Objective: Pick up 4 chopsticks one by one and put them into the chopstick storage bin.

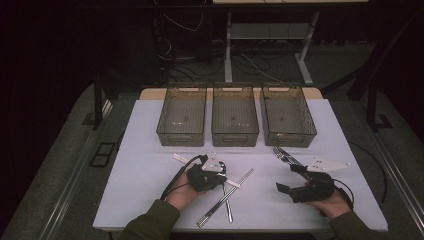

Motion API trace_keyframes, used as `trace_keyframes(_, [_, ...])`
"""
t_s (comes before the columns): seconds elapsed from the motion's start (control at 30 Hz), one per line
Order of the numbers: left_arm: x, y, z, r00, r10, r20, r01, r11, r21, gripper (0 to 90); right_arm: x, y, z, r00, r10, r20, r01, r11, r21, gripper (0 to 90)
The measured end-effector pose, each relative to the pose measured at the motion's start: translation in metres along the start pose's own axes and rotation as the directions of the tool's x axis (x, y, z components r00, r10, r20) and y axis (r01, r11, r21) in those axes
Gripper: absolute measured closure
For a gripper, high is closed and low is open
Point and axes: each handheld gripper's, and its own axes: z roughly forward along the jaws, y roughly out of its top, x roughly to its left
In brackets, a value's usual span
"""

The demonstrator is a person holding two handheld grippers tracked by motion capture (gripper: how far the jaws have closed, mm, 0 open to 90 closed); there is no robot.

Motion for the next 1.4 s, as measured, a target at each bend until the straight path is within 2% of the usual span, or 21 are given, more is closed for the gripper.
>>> trace_keyframes(0.53, [0.004,0.006,0.007,0.9993,0.026,-0.029,-0.026,0.9996,0.012,89.7,0.0,0.0,0.0,1.0,0.002,-0.001,-0.002,1.0,0.001,9.5])
trace_keyframes(0.7, [0.005,0.007,0.009,0.9993,0.016,-0.034,-0.015,0.9999,0.005,89.7,-0.001,0.0,0.0,1.0,0.004,-0.001,-0.004,1.0,-0.002,9.5])
trace_keyframes(1.4, [0.012,0.014,0.013,0.9986,0.022,-0.048,-0.023,0.9996,-0.013,89.8,0.0,0.0,0.0,1.0,0.004,0.0,-0.004,1.0,-0.002,9.5])
